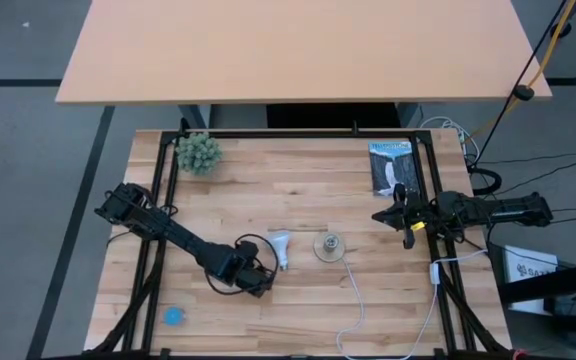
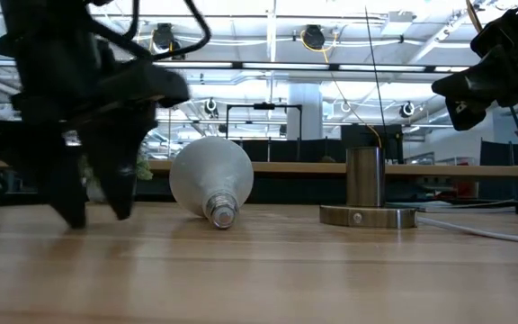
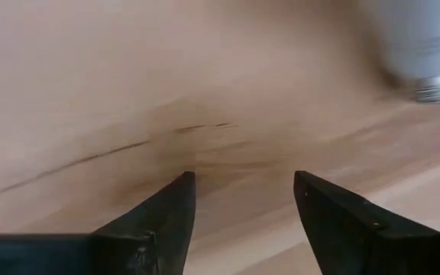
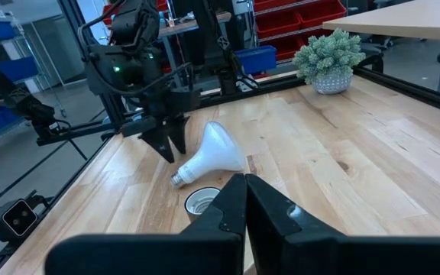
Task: Screw lightbulb
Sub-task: Insert the lightbulb into the lamp
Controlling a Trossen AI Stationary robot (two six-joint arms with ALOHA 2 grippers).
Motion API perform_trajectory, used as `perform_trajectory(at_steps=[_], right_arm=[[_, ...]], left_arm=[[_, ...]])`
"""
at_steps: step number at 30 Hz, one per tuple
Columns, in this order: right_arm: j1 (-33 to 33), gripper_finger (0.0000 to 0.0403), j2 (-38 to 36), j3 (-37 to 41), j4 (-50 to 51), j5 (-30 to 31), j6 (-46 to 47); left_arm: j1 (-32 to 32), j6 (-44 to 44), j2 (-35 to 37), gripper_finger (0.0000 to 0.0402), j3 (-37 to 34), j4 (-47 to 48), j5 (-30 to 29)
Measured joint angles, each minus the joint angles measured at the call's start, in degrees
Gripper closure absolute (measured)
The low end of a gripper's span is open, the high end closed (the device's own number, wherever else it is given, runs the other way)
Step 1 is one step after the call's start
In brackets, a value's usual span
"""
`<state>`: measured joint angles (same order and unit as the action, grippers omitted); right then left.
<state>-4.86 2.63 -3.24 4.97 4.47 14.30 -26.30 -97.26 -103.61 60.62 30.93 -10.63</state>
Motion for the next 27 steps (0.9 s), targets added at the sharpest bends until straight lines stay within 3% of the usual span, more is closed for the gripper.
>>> perform_trajectory(at_steps=[6,12,27], right_arm=[[0.0,0.0403,0.0,0.0,0.0,0.0,0.0],[0.0,0.0403,0.0,0.0,0.0,0.0,0.0],[0.0,0.0403,0.1,0.0,0.0,0.0,0.0]], left_arm=[[0.4,-1.2,-0.2,0.0225,6.8,-4.5,-6.0],[3.2,-0.7,0.0,0.0252,11.5,-3.2,-9.7],[5.2,-5.5,-4.8,0.0276,11.7,-3.6,-2.2]])
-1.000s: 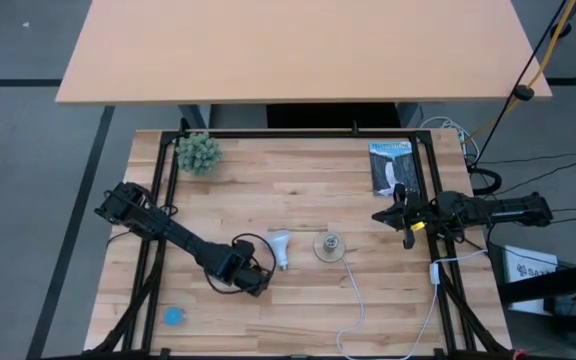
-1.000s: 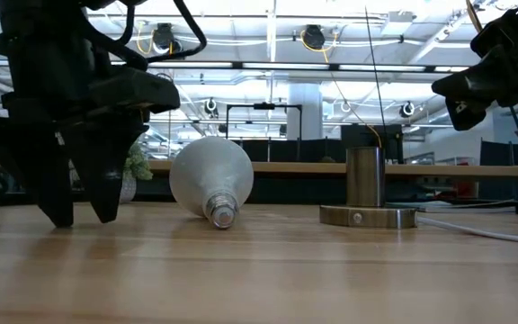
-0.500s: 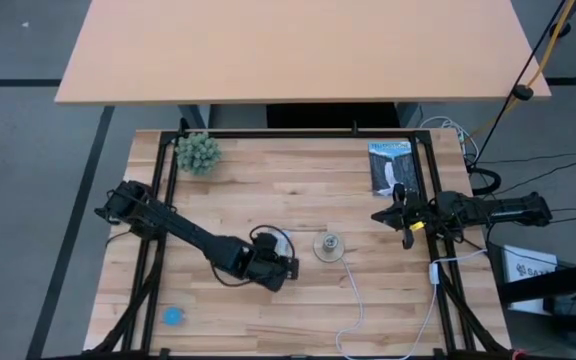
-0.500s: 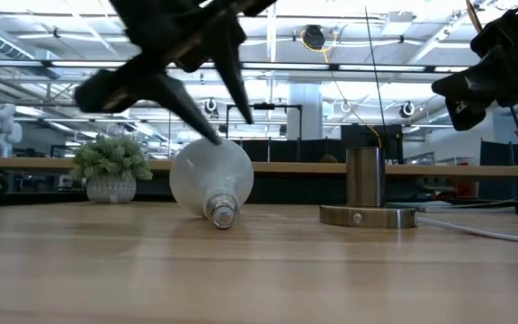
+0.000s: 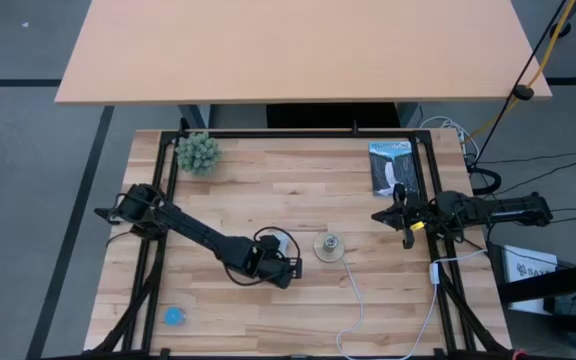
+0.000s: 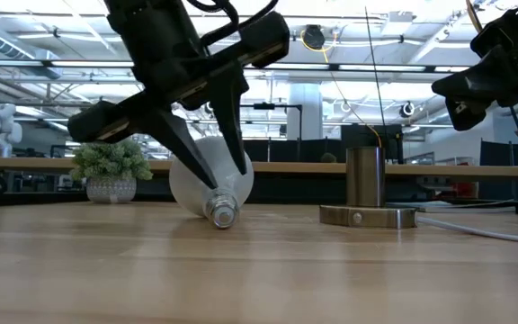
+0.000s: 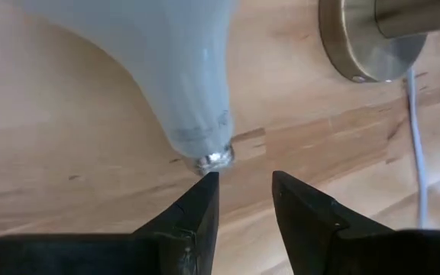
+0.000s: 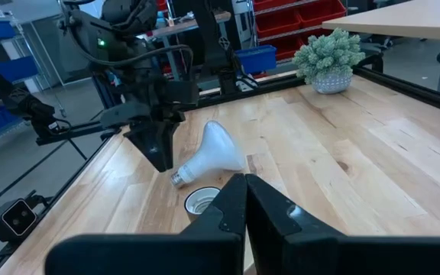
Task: Screw lightbulb
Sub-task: Insert the lightbulb into the lamp
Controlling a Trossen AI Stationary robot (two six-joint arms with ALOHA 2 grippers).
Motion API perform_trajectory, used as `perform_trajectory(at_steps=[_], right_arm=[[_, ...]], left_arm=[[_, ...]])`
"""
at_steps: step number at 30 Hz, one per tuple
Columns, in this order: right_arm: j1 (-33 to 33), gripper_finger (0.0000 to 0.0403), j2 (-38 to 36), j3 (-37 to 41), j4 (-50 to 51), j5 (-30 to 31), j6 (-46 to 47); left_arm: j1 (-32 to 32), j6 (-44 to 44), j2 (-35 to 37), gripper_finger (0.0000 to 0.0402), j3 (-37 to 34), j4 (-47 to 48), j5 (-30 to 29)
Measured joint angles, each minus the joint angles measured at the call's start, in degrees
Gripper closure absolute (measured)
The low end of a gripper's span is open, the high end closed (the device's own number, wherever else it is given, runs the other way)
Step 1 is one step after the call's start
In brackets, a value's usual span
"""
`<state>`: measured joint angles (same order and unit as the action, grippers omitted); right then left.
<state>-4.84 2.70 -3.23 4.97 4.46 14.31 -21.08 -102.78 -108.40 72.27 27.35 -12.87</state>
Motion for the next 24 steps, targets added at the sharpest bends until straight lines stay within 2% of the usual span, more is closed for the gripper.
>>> perform_trajectory(at_steps=[9,13,19,24], right_arm=[[0.0,0.0403,0.0,0.0,0.0,0.0,0.0],[0.0,0.0403,0.0,0.0,0.0,0.0,0.0],[0.0,0.0403,0.0,0.0,0.0,0.0,0.0],[0.0,0.0403,0.0,0.0,0.0,0.0,0.0]], left_arm=[[0.2,-1.9,0.0,0.0276,0.0,5.6,0.9],[0.2,-2.5,0.0,0.0276,0.0,8.3,3.4],[-0.5,-3.3,0.0,0.0276,0.0,4.4,3.3],[-0.1,-3.3,-0.2,0.0276,0.0,4.2,0.6]])
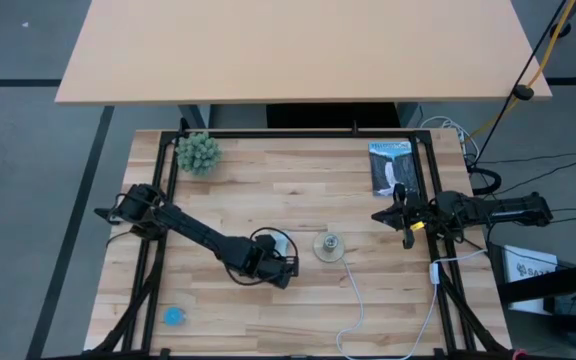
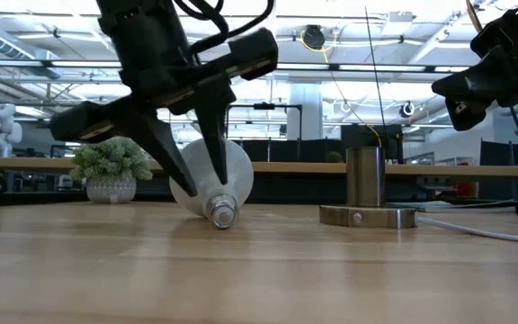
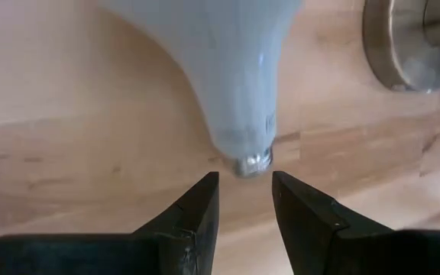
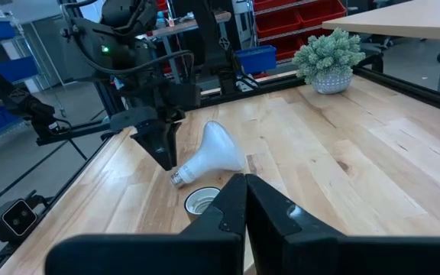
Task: Screw lightbulb
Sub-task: Insert the lightbulb into the lamp
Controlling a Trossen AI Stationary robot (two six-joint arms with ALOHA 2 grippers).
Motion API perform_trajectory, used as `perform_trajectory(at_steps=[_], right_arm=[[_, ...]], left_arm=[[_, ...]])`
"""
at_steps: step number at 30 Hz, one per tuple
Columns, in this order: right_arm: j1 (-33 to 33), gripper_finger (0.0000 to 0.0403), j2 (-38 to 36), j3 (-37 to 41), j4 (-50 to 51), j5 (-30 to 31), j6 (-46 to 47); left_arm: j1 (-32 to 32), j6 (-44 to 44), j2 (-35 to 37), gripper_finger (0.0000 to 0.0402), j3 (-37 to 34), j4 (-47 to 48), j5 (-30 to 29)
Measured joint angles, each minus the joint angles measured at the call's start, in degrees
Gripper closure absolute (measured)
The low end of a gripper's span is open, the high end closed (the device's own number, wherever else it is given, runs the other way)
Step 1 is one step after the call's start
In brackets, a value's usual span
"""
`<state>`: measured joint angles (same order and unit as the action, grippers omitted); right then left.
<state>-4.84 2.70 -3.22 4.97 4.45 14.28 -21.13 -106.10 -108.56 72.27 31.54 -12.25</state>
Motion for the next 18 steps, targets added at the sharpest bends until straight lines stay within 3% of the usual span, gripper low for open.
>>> perform_trajectory(at_steps=[9,18], right_arm=[[0.0,0.0403,0.0,0.0,0.0,0.0,0.0],[0.0,0.0403,0.0,0.0,0.0,0.0,0.0]], left_arm=[[1.8,5.1,-0.1,0.0276,0.0,-7.0,-0.9],[3.6,6.5,-0.1,0.0276,0.0,-4.4,-1.9]])
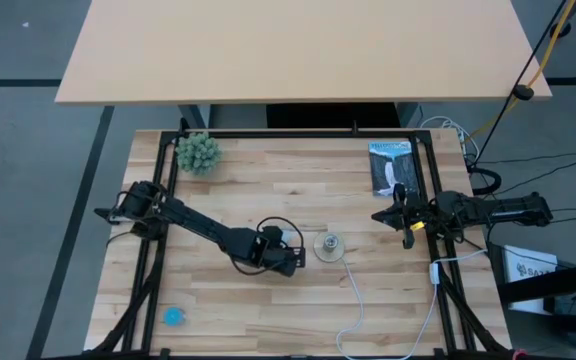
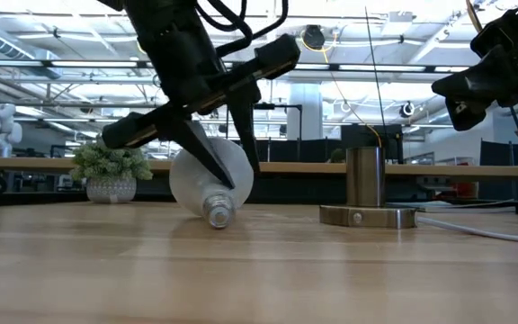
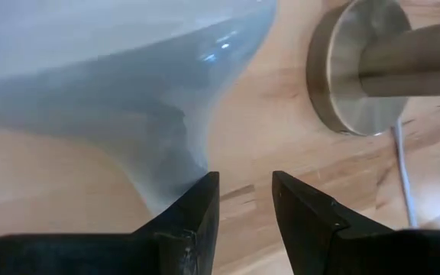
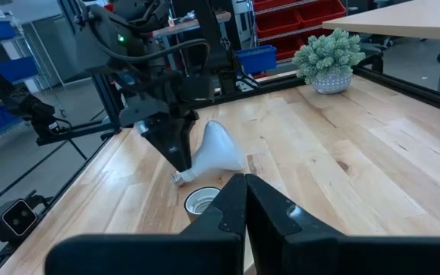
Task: Screw lightbulb
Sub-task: Insert the lightbulb into the lamp
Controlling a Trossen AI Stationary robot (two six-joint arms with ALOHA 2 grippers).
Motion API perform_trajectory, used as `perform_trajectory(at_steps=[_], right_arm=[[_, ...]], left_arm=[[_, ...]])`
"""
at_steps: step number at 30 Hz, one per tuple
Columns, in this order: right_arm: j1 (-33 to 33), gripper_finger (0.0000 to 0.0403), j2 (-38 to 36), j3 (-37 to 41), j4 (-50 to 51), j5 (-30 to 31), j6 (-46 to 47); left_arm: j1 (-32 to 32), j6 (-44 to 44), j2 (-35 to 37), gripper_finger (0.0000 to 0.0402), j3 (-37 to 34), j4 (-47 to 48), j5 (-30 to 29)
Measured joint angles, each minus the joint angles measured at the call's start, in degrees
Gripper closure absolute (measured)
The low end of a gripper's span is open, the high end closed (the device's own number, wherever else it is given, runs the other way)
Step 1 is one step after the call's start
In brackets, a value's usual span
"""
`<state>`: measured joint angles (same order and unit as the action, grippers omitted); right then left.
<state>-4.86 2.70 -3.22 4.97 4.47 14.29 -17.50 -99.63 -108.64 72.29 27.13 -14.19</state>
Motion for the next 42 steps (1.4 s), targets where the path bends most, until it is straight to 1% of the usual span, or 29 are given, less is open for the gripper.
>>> perform_trajectory(at_steps=[10,15,21,25,27,35,38,42], right_arm=[[0.0,0.0403,0.0,0.0,0.0,0.0,0.0],[0.0,0.0403,0.0,0.0,0.0,0.0,0.0],[0.0,0.0403,0.0,0.0,0.0,0.0,0.0],[0.0,0.0403,0.0,0.0,0.0,0.0,0.0],[0.0,0.0403,0.0,0.0,0.0,0.0,0.0],[0.0,0.0403,0.0,0.0,0.0,0.0,0.0],[0.0,0.0403,0.0,0.0,0.0,0.0,0.0],[0.0,0.0403,0.0,0.0,0.0,0.0,0.0]], left_arm=[[-1.2,1.3,0.0,0.0276,0.0,2.6,2.3],[-2.3,2.8,0.0,0.0276,0.0,5.6,4.8],[-4.1,4.4,0.0,0.0276,0.0,5.9,5.3],[-4.6,6.7,0.0,0.0276,0.0,6.9,9.4],[-5.0,7.0,0.0,0.0276,0.0,7.4,10.3],[-6.5,1.9,0.0,0.0276,0.0,14.9,10.6],[-7.2,1.3,0.0,0.0276,0.0,17.4,10.4],[-8.7,1.3,0.0,0.0276,0.0,16.7,5.7]])
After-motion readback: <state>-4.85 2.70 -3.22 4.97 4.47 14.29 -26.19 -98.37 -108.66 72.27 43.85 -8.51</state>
